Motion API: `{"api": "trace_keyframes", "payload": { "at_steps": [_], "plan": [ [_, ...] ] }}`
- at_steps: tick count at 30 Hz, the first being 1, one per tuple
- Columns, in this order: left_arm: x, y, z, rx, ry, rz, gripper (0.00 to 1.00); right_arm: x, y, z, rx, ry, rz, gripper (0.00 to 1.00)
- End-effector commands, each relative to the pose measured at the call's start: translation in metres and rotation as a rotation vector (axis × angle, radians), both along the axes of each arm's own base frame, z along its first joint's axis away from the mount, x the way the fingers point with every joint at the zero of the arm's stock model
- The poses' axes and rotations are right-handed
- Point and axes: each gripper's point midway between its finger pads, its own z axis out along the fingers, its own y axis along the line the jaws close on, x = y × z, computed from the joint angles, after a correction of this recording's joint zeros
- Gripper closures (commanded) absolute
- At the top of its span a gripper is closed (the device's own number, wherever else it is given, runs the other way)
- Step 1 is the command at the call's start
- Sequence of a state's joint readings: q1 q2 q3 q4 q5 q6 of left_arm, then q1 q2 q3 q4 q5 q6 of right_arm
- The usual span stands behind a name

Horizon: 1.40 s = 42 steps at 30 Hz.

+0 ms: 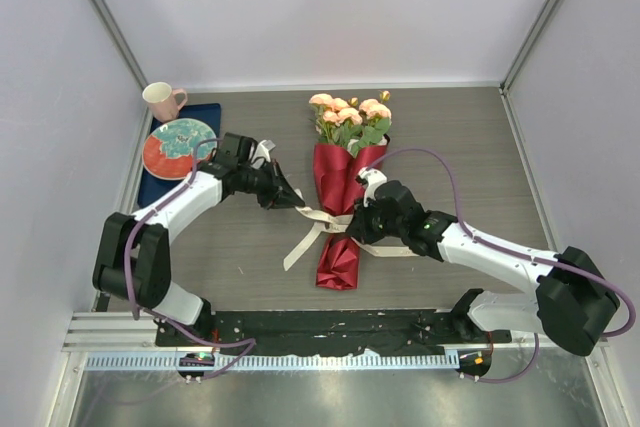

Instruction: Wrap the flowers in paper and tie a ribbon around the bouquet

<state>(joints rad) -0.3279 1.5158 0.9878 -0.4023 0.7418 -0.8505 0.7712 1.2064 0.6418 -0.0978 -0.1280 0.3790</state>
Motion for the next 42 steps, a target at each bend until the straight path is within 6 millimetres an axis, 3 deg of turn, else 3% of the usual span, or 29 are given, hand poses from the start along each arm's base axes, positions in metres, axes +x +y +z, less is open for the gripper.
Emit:
{"api": "trace_keyframes", "payload": {
  "at_steps": [1,4,7,14,19,31,42],
  "plan": [
    [-0.01,0.006,-0.001,0.025,-0.026,-0.002,1.0,0.015,0.006,0.025,0.069,-0.036,-0.087,0.91],
    [-0.015,0.01,-0.006,0.047,-0.02,0.01,1.0,0.018,0.007,0.026,0.073,-0.026,-0.115,0.91],
    [-0.018,0.016,-0.01,0.075,-0.031,0.033,1.0,0.023,0.002,0.018,0.059,-0.004,-0.179,0.82],
    [-0.028,0.022,-0.017,0.099,-0.019,0.042,1.0,0.016,-0.001,-0.016,-0.013,0.061,-0.157,0.79],
    [-0.031,0.024,-0.018,0.104,-0.021,0.044,1.0,0.007,0.003,-0.012,0.03,0.055,-0.109,0.69],
    [-0.037,0.026,-0.022,0.112,-0.009,0.044,1.0,-0.01,-0.004,-0.009,0.077,0.049,-0.079,0.58],
    [-0.039,0.026,-0.024,0.109,-0.003,0.037,1.0,-0.012,-0.009,-0.006,0.078,0.034,-0.082,0.54]
  ]
}}
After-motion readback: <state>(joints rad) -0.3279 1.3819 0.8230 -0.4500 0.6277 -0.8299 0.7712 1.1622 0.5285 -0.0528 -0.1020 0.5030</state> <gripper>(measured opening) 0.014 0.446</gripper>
